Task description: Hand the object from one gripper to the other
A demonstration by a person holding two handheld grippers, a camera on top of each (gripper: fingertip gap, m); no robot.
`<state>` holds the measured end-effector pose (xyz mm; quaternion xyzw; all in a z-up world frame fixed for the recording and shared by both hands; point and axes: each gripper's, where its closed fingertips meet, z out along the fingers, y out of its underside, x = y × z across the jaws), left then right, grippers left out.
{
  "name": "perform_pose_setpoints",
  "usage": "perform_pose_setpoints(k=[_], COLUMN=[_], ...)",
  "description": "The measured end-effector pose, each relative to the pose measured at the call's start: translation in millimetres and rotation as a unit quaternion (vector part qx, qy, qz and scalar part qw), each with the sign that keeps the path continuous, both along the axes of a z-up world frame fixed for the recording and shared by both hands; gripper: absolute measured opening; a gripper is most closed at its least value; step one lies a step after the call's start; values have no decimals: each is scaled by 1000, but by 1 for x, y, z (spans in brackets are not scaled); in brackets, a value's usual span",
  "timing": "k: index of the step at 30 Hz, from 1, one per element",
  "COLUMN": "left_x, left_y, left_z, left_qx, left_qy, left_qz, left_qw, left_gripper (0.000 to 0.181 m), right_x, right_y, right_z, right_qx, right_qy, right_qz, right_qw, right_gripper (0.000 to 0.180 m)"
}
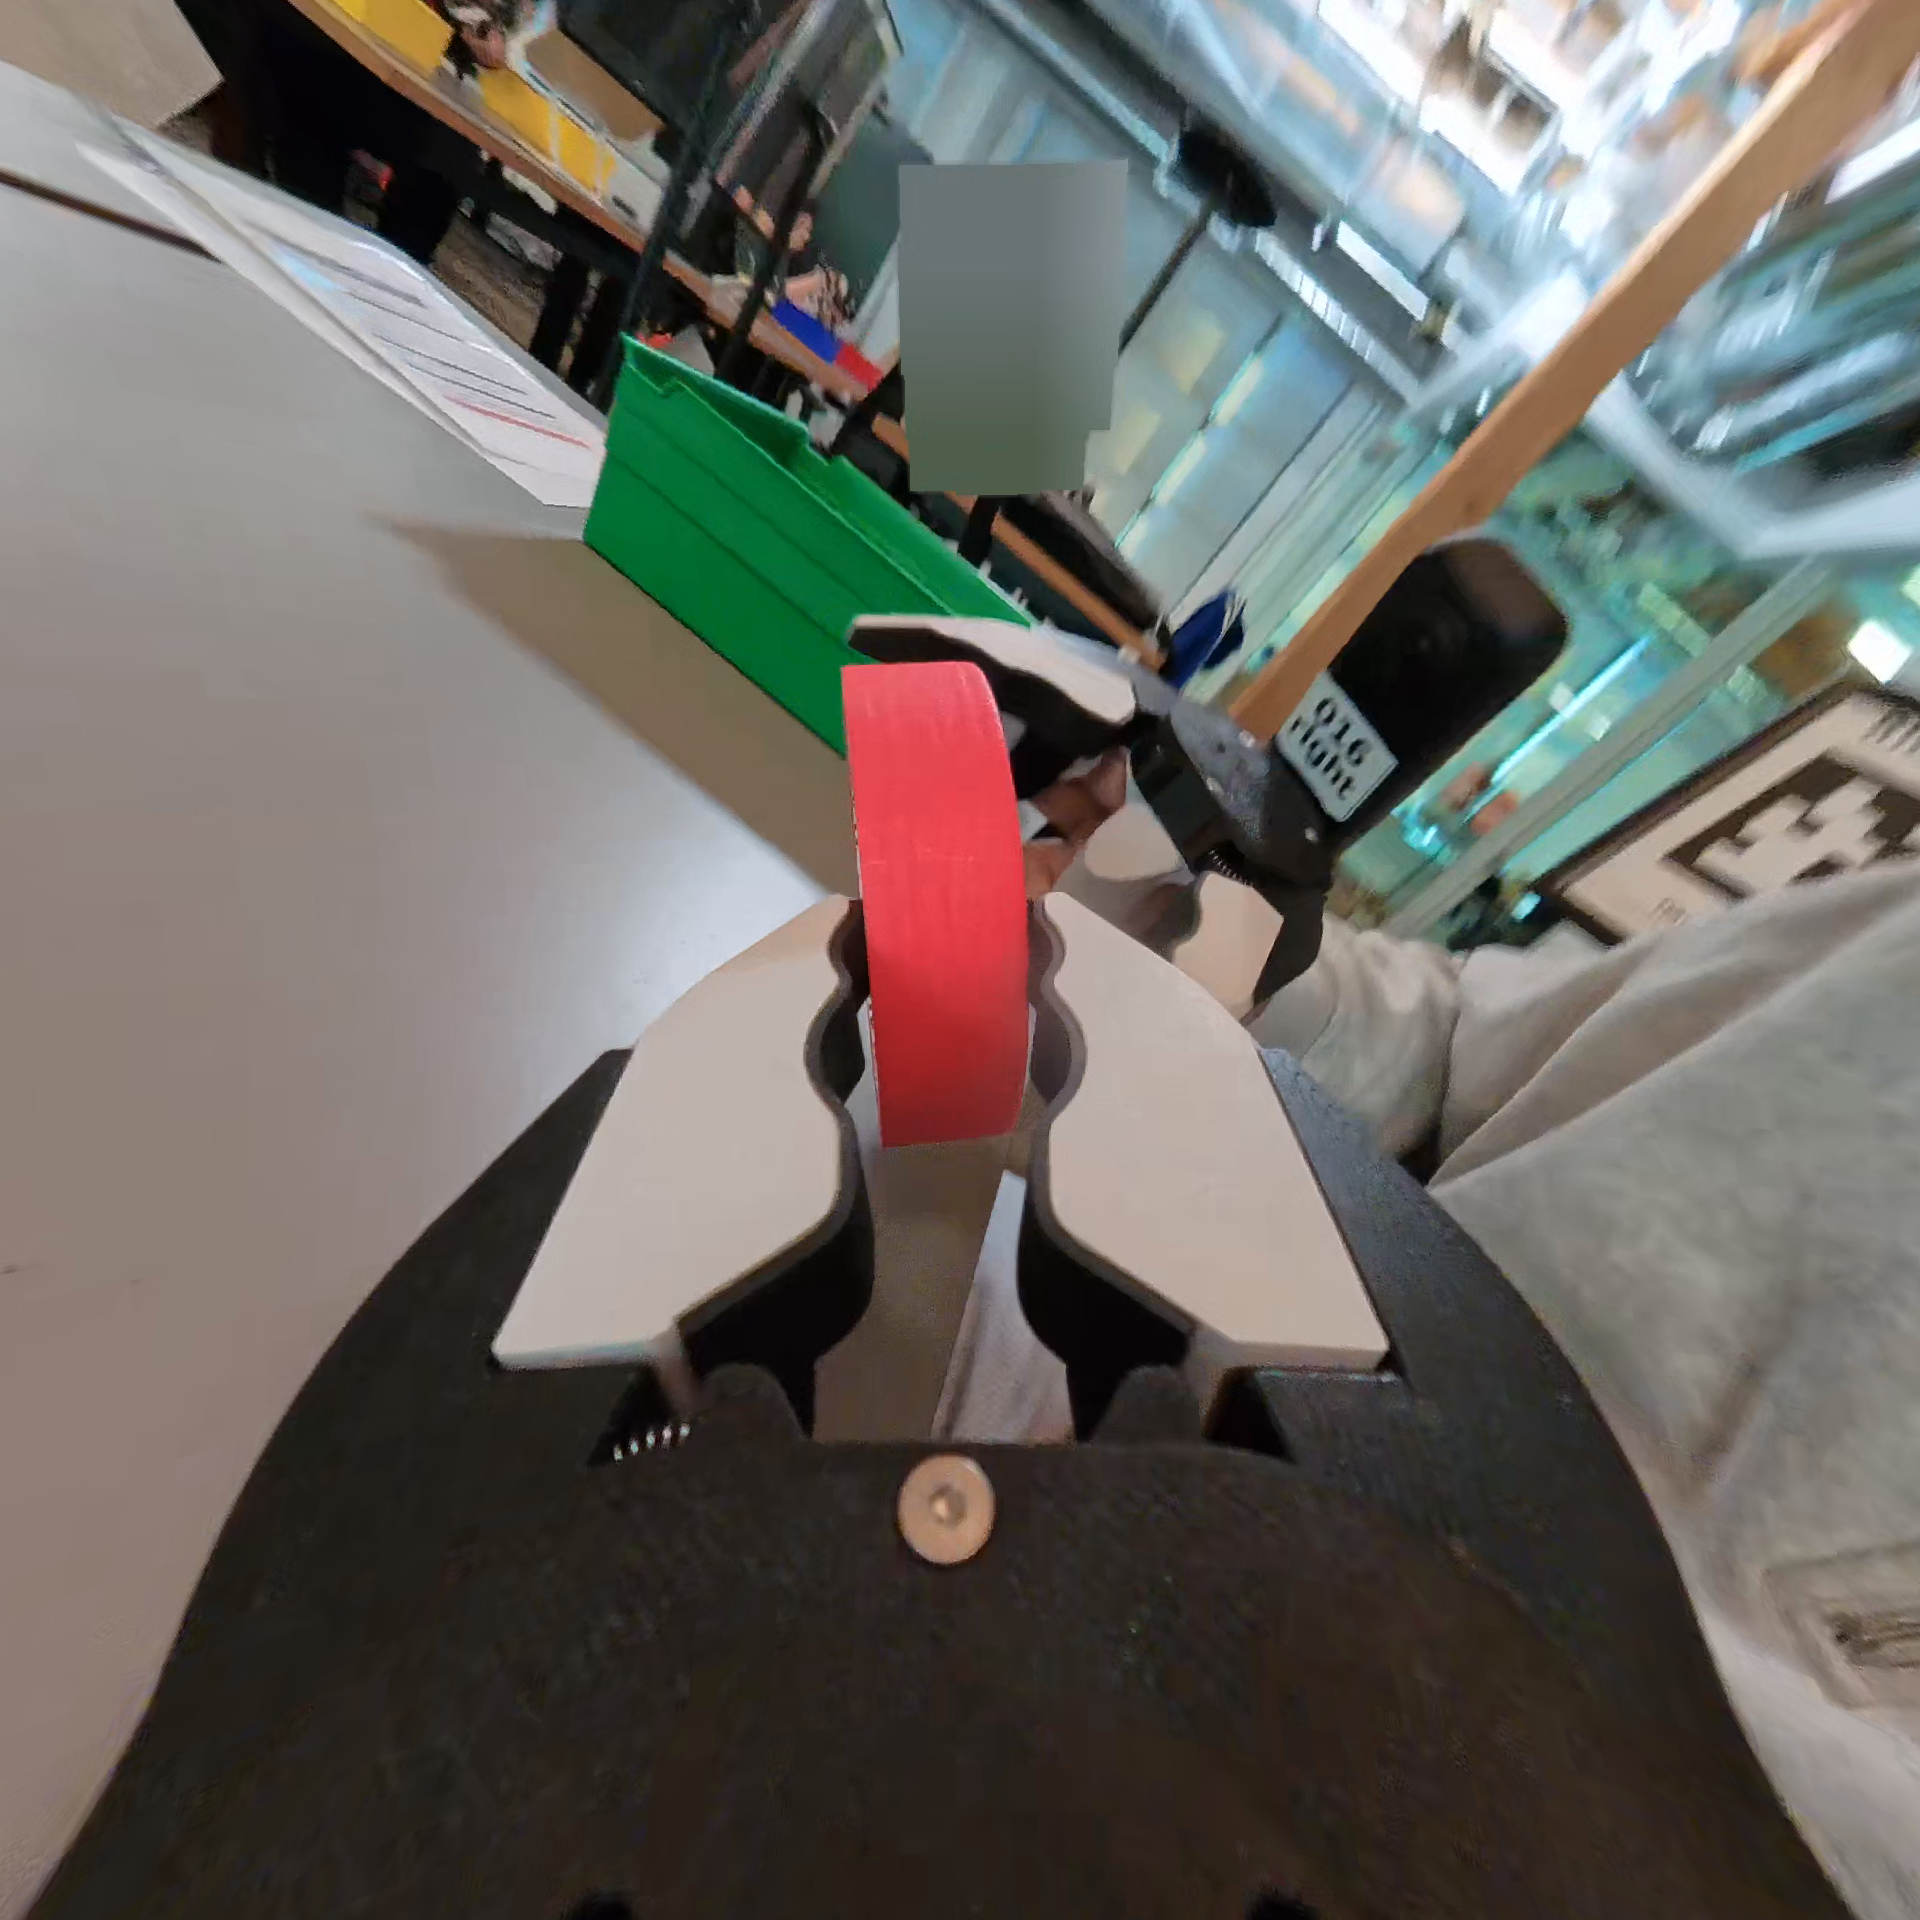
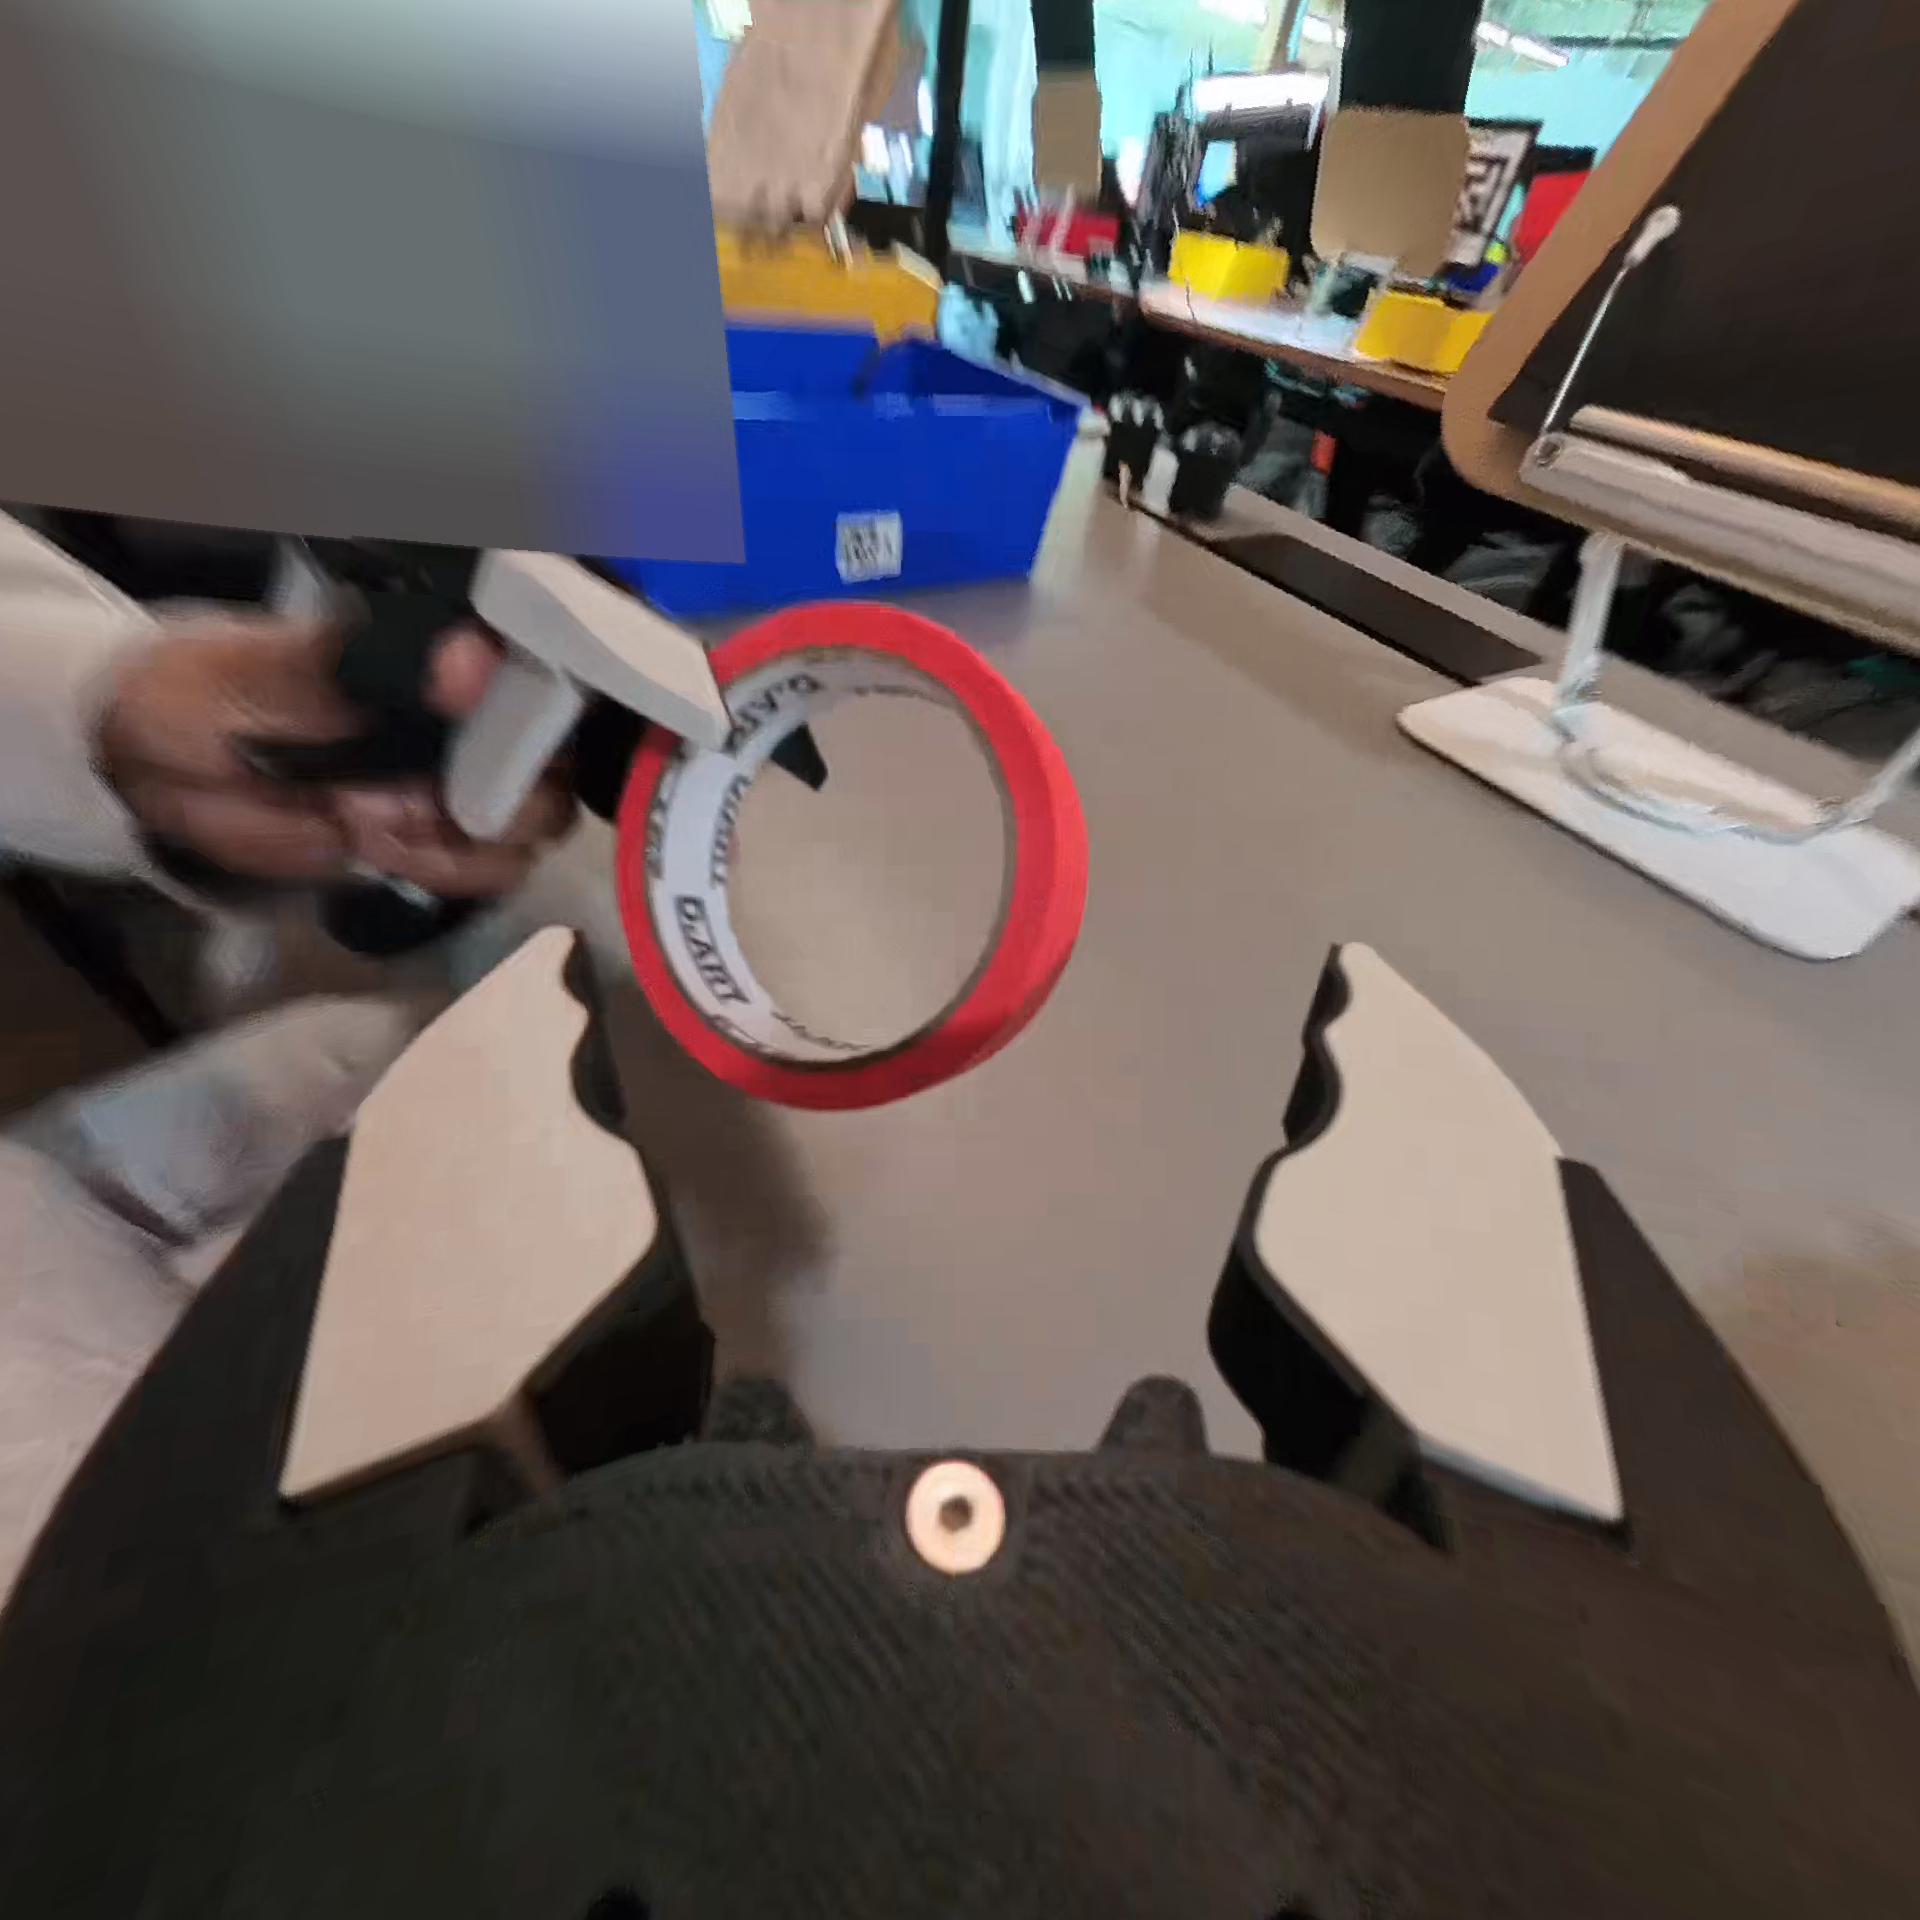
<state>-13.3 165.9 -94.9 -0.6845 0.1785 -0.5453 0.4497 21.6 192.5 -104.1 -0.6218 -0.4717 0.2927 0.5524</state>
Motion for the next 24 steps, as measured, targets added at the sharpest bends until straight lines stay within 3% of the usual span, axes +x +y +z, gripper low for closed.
perform_pose_setpoints(k=[3, 5, 8, 11, 17, 24], left_x=[-13, -17, -17, -14, -11, -6], left_y=[7, 11, 9, 4, 1, -3], left_z=[6, 6, 8, 11, 13, 11], left_qx=[-40, -63, -66, -50, -39, -43], left_qy=[-99, -145, -179, -184, -185, -187], left_qz=[-11, -19, -43, -65, -79, -88], left_qw=[994, 987, 981, 979, 979, 977], left_gripper=[28, 28, 28, 28, 28, 28], right_x=[11, 17, 18, 15, 10, 5], right_y=[-3, -3, -5, -10, -19, -23], right_z=[19, 26, 18, 15, 12, 9], right_qx=[-127, -216, -309, -368, -421, -412], right_qy=[139, 208, 225, 235, 249, 238], right_qz=[61, 99, 130, 155, 186, 187], right_qw=[980, 949, 915, 886, 852, 859], right_gripper=[91, 79, 61, 57, 45, 28])
